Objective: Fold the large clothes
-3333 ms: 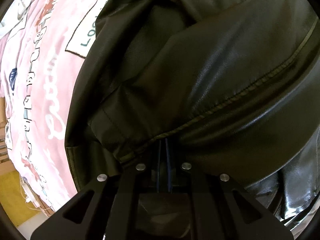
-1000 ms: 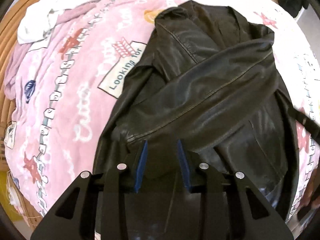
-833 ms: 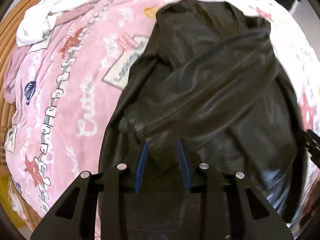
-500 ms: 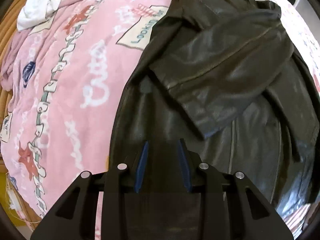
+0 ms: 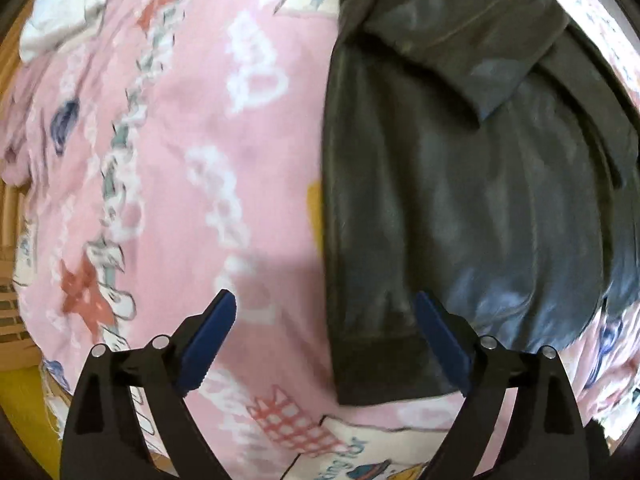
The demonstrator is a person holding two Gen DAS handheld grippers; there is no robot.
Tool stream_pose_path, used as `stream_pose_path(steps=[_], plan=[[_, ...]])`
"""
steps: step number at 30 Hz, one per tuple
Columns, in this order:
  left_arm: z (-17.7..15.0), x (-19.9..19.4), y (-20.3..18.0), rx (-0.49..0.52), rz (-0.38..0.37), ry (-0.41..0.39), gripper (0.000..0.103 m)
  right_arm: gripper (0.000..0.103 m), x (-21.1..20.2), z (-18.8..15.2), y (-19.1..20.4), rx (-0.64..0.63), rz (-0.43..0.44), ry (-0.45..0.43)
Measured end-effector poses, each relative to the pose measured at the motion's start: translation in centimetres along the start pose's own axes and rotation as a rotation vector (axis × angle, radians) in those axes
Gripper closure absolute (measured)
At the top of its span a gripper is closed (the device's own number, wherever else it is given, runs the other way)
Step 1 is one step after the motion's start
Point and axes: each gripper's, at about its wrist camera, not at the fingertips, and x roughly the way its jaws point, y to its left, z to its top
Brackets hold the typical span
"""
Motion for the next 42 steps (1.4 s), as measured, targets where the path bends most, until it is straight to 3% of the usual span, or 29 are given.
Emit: stream_pose_path(steps=[3, 7, 11, 14, 18, 19, 20, 22, 24, 25, 27, 29, 31, 35, 42], plan=[[-1.1, 1.8, 1.4, -0.012, -0.02, 0.034, 0.016, 0.024, 1.2, -0.8, -0.6, -0.055, 0.061, 0.039], [-1.9, 4.0, 2.6, -0.048, -0.104, 0.078, 0.016, 0.024, 4.4, -2.0, -0.6, -0.146, 0.051, 0.135], [-2.5, 5.1, 2.1, -0.036, -0.207, 0.111, 0.016, 0.024, 5.6, -3.2, 0.3, -0.152, 0.17, 0.212], [-2.8, 5.3, 1.3, -0.022, -0.234, 0.124, 0.015, 0.024, 6.1, -3.7, 2.2, -0.236, 0.143, 0.236], [-2.6, 5.9, 1.5, -0.055, -0.256, 0.135, 0.016, 0.026, 7.1, -3.5, 3.1, -0.186, 0.147, 0.26], [-2.4, 5.9, 1.7, -0.069, -0.267, 0.134, 0.016, 0.033, 7.0, -3.4, 3.4, -0.175, 0.147, 0.251], [-2.3, 5.8, 2.0, -0.086, -0.29, 0.13, 0.021, 0.049, 6.9, -3.4, 3.6, -0.171, 0.14, 0.238], [-2.1, 5.3, 2.6, -0.104, -0.319, 0.116, 0.03, 0.061, 6.7, -3.5, 3.7, -0.148, 0.124, 0.225], [-2.1, 5.4, 3.3, -0.119, -0.353, 0.104, 0.056, 0.069, 6.6, -3.8, 3.4, -0.103, 0.102, 0.205], [-2.1, 5.6, 3.8, -0.139, -0.396, 0.119, 0.059, 0.072, 6.7, -4.0, 3.3, -0.084, 0.102, 0.198], [-2.0, 5.5, 4.3, -0.137, -0.389, 0.114, 0.064, 0.079, 6.5, -3.9, 3.1, -0.038, 0.102, 0.183], [-2.0, 5.3, 4.3, -0.119, -0.378, 0.111, 0.067, 0.093, 6.0, -4.1, 3.5, -0.027, 0.099, 0.173], [-2.1, 5.1, 4.3, -0.105, -0.381, 0.11, 0.081, 0.095, 5.3, -4.2, 4.2, -0.03, 0.117, 0.167], [-1.0, 3.4, 4.4, -0.089, -0.397, 0.101, 0.097, 0.098, 3.5, -3.3, 5.8, -0.039, 0.131, 0.166], [2.2, -2.2, 3.6, -0.141, -0.505, -0.008, 0.099, 0.099, 0.8, -0.4, 8.8, 0.056, 0.256, 0.147]])
